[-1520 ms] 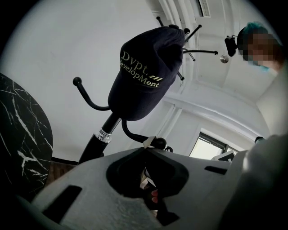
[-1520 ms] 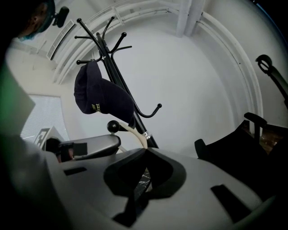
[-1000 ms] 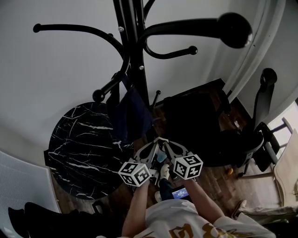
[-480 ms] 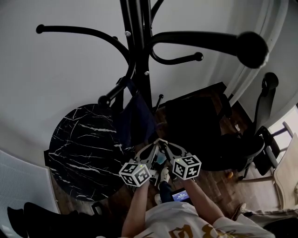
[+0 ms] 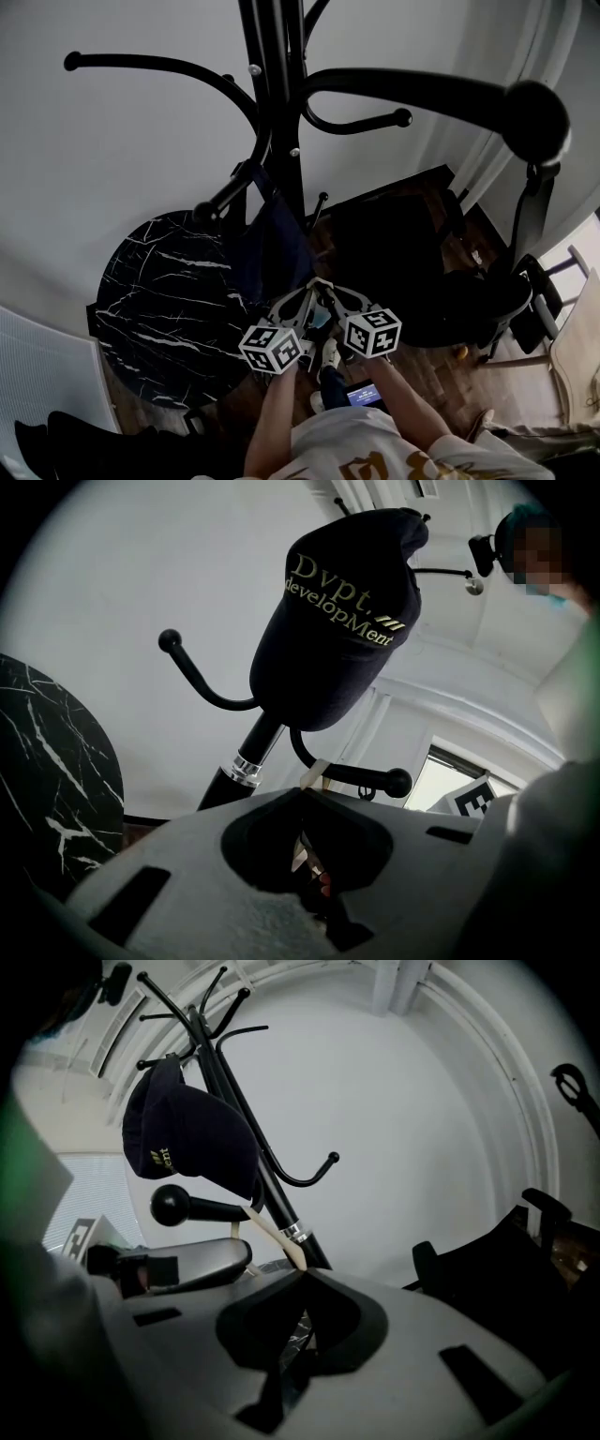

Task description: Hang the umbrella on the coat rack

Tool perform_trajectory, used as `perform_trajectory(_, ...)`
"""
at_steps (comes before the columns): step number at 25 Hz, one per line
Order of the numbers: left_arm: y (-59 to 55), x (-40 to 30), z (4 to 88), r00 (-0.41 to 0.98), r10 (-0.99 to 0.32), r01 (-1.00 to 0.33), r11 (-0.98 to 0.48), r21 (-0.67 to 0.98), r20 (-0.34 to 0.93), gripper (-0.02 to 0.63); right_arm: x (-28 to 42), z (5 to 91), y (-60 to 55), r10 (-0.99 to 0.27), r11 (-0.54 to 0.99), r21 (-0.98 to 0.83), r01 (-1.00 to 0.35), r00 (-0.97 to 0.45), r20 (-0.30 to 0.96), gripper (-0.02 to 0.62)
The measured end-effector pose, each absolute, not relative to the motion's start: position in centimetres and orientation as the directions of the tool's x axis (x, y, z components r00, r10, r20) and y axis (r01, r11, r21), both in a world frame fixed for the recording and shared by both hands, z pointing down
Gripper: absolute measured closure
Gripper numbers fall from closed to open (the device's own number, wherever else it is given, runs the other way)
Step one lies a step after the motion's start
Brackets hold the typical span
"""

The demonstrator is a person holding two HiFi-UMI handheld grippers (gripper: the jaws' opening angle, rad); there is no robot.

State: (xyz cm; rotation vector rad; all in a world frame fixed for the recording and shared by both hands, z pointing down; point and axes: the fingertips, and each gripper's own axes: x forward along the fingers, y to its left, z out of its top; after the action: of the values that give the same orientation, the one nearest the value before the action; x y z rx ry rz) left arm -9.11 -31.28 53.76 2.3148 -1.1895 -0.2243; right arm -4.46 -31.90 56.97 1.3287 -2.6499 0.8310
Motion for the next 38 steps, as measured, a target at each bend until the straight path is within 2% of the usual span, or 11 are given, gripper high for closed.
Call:
perform_trajectory(19, -32.3, -9.0, 54.4, 0.611, -0.784, -0.715, -0.489, 0.501, 0.107, 0.586, -5.7, 57.8, -32.8, -0.700, 0.510, -0.414, -0.754, -0.643, 0.309, 0.583)
perform_trajectory(28, -32.2, -8.4, 54.5, 0.601, -0.776, -0.776, -0.511, 0.369, 0.191, 0.586, -6.9, 58.5, -31.8, -0.677, 0.602, -0.251, -0.758, -0.651, 0.343, 0.577)
perform_trajectory(31, -32.0, -8.3, 54.4, 0.598, -0.777, -0.784, -0.514, 0.349, 0.199, 0.586, -6.9, 58.6, -31.5, -0.678, 0.601, -0.249, -0.760, -0.649, 0.345, 0.575)
perform_trajectory(34, -31.9, -8.3, 54.1, 0.586, -0.789, -0.786, -0.501, 0.362, 0.182, 0.584, -6.6, 58.7, -31.3, -0.693, 0.587, -0.233, -0.775, -0.630, 0.349, 0.548)
perform_trajectory(38, -31.8, -8.2, 53.8, 0.577, -0.795, -0.800, -0.503, 0.328, 0.188, 0.584, -6.1, 58.7, -30.9, -0.719, 0.562, -0.221, -0.797, -0.602, 0.347, 0.552)
